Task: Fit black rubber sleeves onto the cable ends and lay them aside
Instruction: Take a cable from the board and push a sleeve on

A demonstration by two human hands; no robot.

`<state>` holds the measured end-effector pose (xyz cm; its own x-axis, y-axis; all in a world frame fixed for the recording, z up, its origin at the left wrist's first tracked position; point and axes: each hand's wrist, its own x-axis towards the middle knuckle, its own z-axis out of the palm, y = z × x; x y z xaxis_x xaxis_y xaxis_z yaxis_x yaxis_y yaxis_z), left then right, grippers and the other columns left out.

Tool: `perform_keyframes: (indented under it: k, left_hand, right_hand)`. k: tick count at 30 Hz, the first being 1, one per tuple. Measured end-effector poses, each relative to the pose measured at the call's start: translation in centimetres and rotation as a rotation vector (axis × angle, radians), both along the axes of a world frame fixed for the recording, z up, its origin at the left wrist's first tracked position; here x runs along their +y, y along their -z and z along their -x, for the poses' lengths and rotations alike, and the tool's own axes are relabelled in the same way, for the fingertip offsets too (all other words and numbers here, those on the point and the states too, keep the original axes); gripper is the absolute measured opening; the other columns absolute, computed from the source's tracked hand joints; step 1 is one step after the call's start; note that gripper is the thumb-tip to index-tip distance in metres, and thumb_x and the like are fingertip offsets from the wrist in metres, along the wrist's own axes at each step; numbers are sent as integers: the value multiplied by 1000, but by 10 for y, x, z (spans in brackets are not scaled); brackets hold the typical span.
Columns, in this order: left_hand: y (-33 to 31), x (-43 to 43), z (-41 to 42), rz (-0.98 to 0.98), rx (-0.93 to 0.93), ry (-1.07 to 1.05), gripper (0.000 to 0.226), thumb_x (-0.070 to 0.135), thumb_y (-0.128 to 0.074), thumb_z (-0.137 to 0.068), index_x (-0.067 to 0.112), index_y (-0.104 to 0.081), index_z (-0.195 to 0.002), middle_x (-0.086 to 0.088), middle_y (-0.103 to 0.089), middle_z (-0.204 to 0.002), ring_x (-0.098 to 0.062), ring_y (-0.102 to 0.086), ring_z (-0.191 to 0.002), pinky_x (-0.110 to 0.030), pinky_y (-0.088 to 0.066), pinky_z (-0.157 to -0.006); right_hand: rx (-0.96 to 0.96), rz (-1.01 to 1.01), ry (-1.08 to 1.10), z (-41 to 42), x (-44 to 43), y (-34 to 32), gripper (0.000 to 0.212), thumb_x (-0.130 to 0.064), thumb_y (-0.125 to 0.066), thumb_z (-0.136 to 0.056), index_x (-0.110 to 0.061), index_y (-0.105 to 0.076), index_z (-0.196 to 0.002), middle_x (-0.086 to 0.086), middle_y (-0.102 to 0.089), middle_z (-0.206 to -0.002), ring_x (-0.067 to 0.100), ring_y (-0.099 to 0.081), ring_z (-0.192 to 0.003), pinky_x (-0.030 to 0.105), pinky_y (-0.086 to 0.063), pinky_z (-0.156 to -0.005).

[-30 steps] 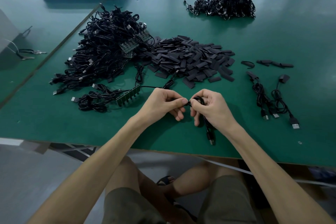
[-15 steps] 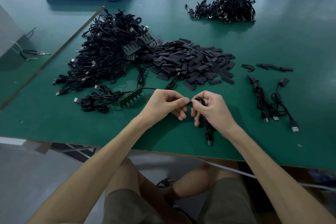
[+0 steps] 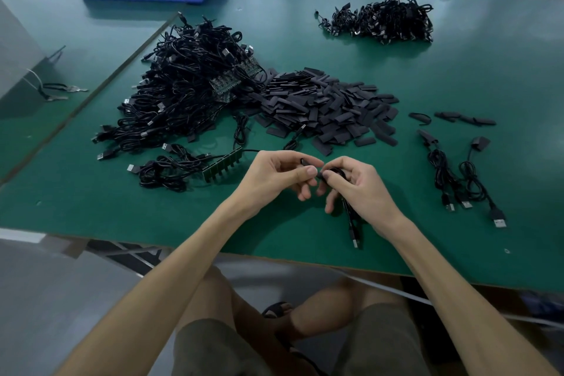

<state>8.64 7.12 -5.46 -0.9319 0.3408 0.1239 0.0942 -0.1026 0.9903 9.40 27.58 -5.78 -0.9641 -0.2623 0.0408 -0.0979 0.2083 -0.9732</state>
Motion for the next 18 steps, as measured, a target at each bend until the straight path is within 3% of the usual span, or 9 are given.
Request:
perform_keyframes:
  k: [8,18]
  left_hand:
    - [-1,-1,0,0,-13,-29,22,4,-67,-96,-8,-69,-114,-17,-73,-82,-23,-66,-62,-29,-55,-63]
    - [0,2,2,68,-24,-47,21,6,-69,-94,-7,-71,-110,-19,-74,-85,-24,-69,-63,-28,-57,-63]
  right_hand:
    - [-43,54,-73,0,5,-2,15,-10,-71,-97,-6,-65,-110,14,-78,-84,31,-76,-69,26,-57,-76]
    - [-45,55,-39,2,7,7,11,-9,-67,-98,0,-62,-101,13,-77,-81,35,-76,-66,29,-58,-69]
